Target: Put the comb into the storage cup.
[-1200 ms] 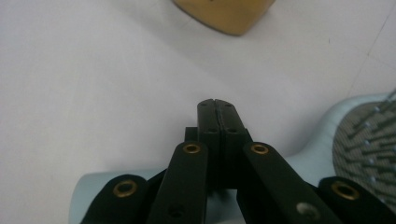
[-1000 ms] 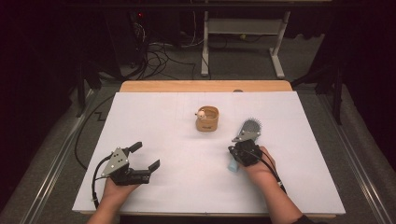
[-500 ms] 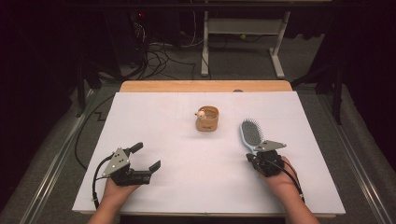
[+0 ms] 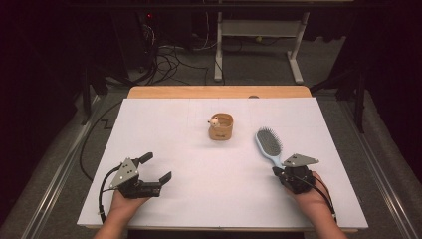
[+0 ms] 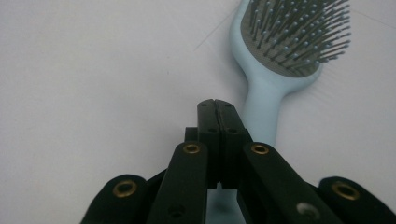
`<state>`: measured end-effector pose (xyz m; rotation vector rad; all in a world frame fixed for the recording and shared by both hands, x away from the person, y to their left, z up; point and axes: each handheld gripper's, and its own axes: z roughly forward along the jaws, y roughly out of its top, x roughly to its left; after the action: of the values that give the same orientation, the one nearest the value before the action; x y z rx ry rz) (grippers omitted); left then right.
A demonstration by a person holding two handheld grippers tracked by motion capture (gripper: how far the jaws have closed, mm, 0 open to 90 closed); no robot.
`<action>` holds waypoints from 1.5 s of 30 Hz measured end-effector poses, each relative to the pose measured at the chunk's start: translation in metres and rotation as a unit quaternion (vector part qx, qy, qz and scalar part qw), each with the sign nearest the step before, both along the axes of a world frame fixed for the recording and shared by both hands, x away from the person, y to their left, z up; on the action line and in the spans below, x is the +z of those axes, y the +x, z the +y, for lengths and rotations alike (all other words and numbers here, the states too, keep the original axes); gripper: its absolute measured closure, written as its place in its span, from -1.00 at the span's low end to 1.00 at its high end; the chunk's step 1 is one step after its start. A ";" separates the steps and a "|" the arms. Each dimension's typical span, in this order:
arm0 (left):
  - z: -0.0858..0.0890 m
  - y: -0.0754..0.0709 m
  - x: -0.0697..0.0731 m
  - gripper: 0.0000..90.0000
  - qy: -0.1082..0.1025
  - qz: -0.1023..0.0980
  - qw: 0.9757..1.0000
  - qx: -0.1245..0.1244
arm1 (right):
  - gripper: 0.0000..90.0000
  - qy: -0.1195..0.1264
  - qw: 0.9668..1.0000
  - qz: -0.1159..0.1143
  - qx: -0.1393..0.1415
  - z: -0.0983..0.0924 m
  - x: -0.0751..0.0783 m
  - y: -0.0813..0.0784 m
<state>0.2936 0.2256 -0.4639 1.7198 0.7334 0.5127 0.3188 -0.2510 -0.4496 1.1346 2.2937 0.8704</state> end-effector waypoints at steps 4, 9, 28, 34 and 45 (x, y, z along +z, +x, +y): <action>0.001 0.001 0.000 -0.87 -0.002 0.004 1.000 0.003 | 1.00 0.000 1.000 -0.005 -0.008 -0.007 0.001 -0.004; 0.000 0.001 0.000 -0.88 -0.002 0.008 1.000 0.007 | 1.00 0.000 1.000 -0.012 -0.023 -0.019 -0.003 -0.011; 0.001 0.002 0.000 -0.87 -0.008 0.024 1.000 0.009 | 0.88 0.092 0.993 -0.052 -0.046 -0.039 -0.004 -0.029; 0.002 0.002 0.000 -0.87 -0.008 0.033 0.999 0.009 | 0.70 0.106 0.991 -0.057 -0.061 -0.045 -0.004 -0.029; 0.004 0.005 -0.002 -0.87 -0.019 0.037 0.999 0.010 | -0.11 0.120 0.988 -0.075 -0.067 -0.047 0.001 -0.027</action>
<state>0.2990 0.2300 -0.4654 1.7057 0.8089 0.4476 0.2920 -0.2978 -0.4490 1.2608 2.0059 1.1606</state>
